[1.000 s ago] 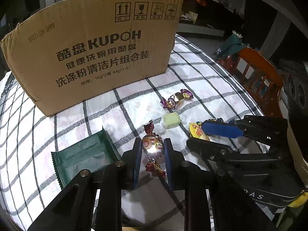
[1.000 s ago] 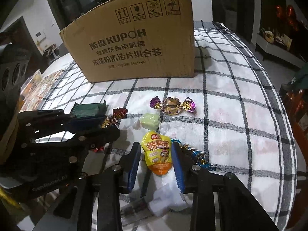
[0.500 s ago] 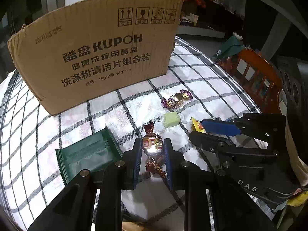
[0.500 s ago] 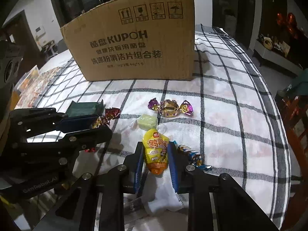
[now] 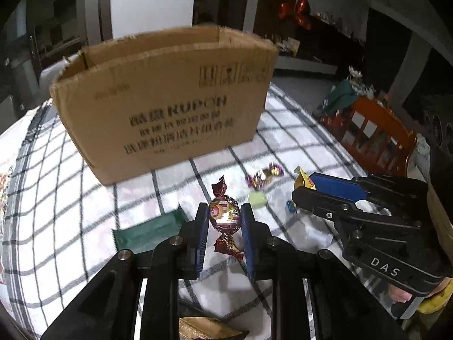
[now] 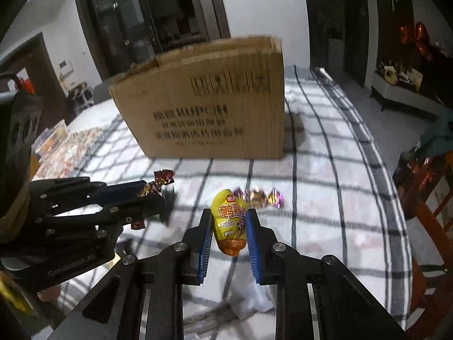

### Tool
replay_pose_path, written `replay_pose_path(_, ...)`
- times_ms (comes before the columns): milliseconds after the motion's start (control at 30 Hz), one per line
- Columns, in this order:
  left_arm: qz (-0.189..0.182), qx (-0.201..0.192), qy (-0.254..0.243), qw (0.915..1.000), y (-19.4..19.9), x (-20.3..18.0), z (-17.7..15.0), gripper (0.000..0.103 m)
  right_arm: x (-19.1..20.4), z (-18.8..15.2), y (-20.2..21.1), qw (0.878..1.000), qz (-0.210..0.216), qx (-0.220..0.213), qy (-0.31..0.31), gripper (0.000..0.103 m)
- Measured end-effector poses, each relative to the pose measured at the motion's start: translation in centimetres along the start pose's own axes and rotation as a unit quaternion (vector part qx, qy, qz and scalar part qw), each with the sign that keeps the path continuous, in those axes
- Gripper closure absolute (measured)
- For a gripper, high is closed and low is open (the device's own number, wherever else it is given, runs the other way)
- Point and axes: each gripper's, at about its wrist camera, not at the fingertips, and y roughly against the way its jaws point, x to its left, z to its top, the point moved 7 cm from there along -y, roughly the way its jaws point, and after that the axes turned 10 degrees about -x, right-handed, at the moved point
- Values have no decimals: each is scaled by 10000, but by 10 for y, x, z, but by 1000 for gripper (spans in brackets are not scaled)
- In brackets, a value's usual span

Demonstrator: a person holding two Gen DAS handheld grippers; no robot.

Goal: Organize snacks
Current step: 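Lift both held snacks toward the cardboard box, then open both tools over the box to drop the candy and pouch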

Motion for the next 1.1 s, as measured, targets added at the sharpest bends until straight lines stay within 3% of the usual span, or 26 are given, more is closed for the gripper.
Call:
replay_pose_path(667,230,-1073,-185,9938,62,15,102,80,21,117,34,9926,221,-1185,140,79)
replay_pose_path(1100,442,-1363,-301,9892,57,38,160,80,24,176,19,9891,234,-1411,343,79)
